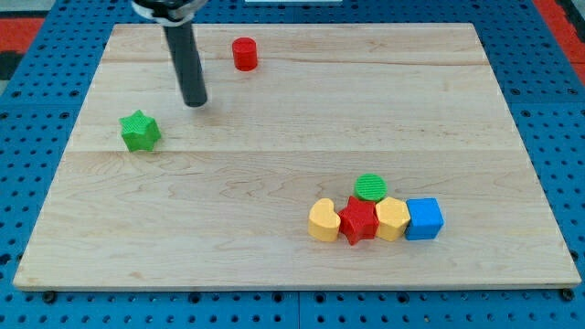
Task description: Push the green star to the left of the green circle
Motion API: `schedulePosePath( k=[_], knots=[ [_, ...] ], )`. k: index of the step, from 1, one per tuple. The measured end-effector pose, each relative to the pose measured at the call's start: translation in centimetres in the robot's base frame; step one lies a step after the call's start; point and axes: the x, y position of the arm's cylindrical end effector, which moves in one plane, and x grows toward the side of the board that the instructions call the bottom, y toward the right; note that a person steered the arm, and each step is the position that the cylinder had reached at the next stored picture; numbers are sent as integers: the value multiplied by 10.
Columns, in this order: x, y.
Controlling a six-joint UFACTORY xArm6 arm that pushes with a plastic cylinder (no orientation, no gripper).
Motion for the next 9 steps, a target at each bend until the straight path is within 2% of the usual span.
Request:
schedulePosePath(
  k=[2, 3, 4, 5, 6, 8, 9],
  knots=[
    [8, -59],
    [11, -59],
    [23, -59],
    [54, -87],
    [62, -53],
    [58, 53],
    [81, 85]
  ],
)
